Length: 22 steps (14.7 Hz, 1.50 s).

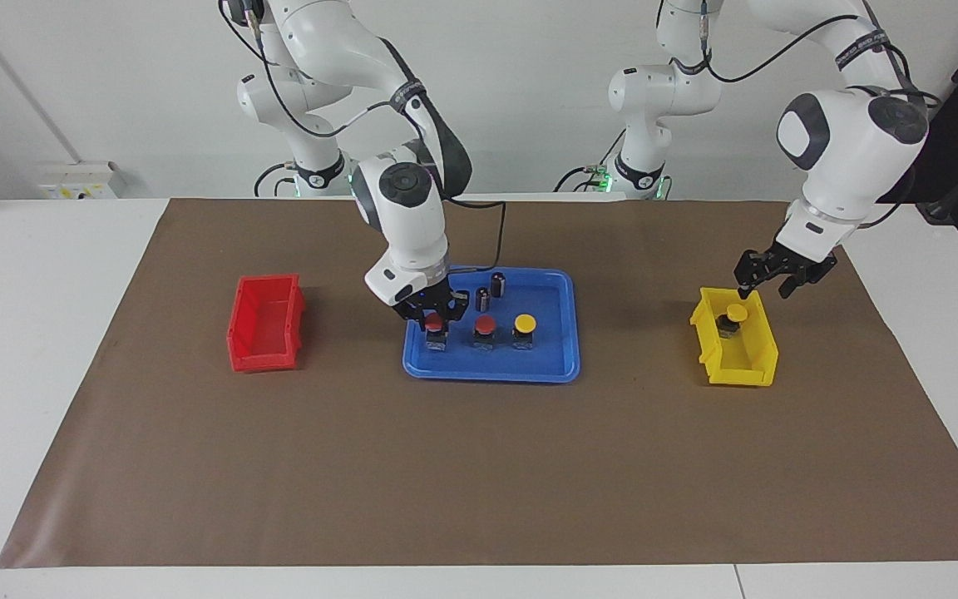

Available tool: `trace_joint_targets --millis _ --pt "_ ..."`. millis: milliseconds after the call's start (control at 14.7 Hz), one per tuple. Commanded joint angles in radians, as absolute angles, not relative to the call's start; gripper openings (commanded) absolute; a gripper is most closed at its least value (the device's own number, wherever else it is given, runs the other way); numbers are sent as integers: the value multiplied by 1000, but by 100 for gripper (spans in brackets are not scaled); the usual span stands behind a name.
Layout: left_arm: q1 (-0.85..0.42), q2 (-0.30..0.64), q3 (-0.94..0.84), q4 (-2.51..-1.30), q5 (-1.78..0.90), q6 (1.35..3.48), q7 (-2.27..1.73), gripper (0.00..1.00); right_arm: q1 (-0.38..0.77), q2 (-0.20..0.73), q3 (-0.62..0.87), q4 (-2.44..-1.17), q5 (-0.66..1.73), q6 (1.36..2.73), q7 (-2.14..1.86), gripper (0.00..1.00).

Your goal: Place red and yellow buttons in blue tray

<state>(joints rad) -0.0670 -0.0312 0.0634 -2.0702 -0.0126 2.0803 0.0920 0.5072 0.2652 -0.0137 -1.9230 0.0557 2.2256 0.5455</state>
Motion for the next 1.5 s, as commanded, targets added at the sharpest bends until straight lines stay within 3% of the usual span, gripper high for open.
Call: trace_joint_targets --millis 0,409,545,885,953,1089,1294,1430 --pt "-34 -41 57 -2150 -26 2160 136 64 509 242 -12 -1967 54 2269 552 38" --pt "-32 -41 57 -2250 -26 2252 149 63 485 247 -20 -1893 43 2250 546 98" --pt "-34 -38 57 -2267 -26 2255 144 64 415 230 -20 -1809 17 2162 522 100" --pt "-34 -37 57 -2312 -26 2333 137 63 240 171 -21 -1568 20 1769 430 100" --pt "-35 -29 57 -2312 -26 2335 133 58 209 134 -21 -1569 21 1734 389 100" --pt "-34 -26 57 -2303 -26 2332 149 3 151 72 -23 -1571 21 1646 306 100" --pt "-38 -18 57 -2164 -26 2169 137 1 68 2 -25 -1566 17 1525 192 100" --pt "-49 -14 55 -1954 -26 1925 123 1 5 -5 -34 -1531 14 1465 68 100"
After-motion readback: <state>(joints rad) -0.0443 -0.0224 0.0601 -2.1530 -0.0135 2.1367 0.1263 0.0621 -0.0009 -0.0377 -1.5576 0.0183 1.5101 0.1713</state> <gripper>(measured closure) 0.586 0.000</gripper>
